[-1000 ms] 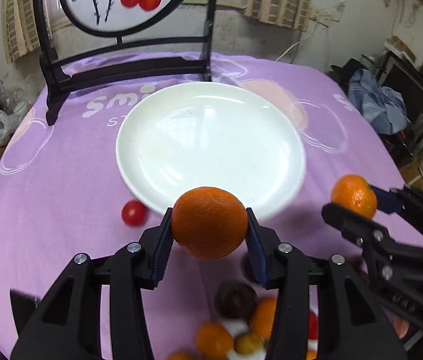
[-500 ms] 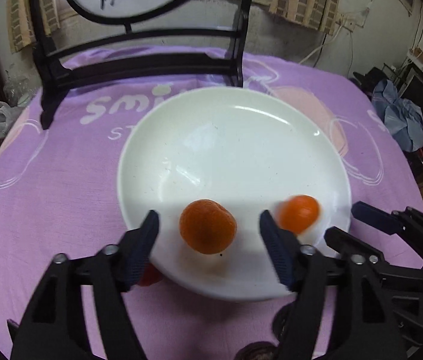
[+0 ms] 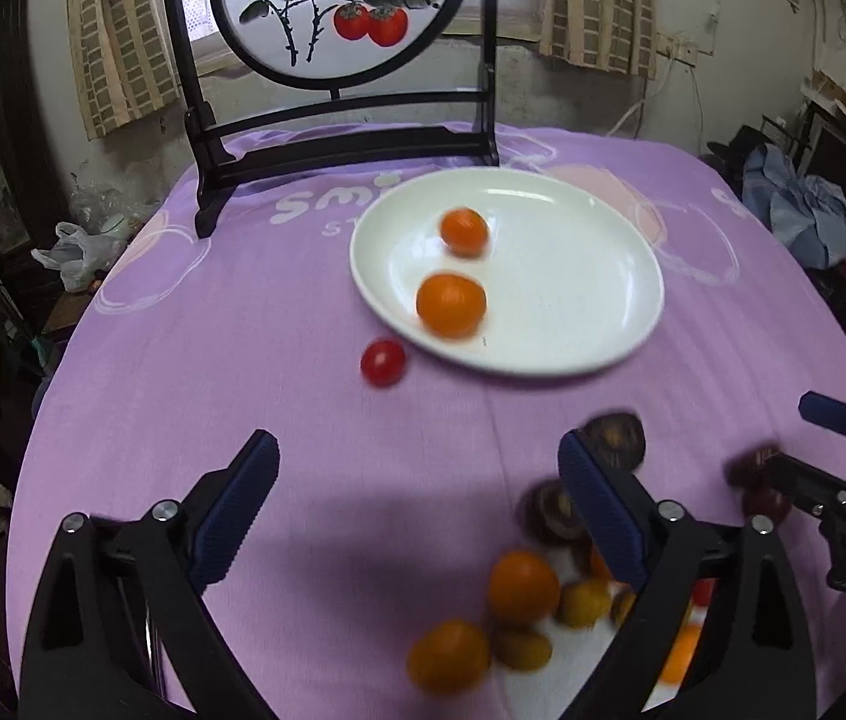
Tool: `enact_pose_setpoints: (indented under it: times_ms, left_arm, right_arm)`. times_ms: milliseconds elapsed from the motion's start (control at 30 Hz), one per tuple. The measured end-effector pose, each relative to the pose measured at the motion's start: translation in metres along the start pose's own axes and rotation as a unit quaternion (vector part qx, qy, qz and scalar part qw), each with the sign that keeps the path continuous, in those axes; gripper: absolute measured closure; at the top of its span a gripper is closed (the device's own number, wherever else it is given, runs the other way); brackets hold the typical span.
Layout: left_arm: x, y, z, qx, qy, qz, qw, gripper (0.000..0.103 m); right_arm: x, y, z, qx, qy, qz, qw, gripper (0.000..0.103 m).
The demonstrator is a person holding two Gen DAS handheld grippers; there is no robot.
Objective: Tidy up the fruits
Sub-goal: 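Grasp a yellow-orange fruit with the left tool while the right tool grasps an orange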
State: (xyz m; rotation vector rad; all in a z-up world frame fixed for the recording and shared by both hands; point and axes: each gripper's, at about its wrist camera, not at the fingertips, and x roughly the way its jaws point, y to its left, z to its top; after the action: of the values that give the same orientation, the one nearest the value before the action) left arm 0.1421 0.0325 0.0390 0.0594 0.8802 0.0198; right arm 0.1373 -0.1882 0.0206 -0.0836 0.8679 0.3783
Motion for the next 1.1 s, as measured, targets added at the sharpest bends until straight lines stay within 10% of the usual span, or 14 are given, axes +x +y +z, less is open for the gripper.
enact_pose_setpoints:
  times_ms: [367, 733, 900, 1100]
  left_arm:
    - [-0.016, -0.003, -0.088, -0.013, 0.026, -0.015, 0.9995, 0.010]
    - [-0.008, 0.021, -0.117, -0.042, 0.032, -0.003, 0.9986, 0.010]
    - [-0.001, 0.024, -0.119, -0.046, 0.039, -0.014, 0.9981, 0.010]
    - [0.003, 0.018, -0.119, -0.034, 0.043, -0.015, 0.9984, 0.010]
  right_arm:
    - [-0.014, 0.054, -0.079, -0.015, 0.034, 0.033, 0.999, 0.027]
    - [0.022, 0.080, -0.084, -0.009, 0.065, 0.016, 0.998, 0.027]
    - [0.026, 0.079, -0.076, 0.003, 0.046, -0.001, 0.999, 0.062]
    - [0.022, 0.067, -0.082, 0.024, 0.038, 0.024, 0.999, 0.062]
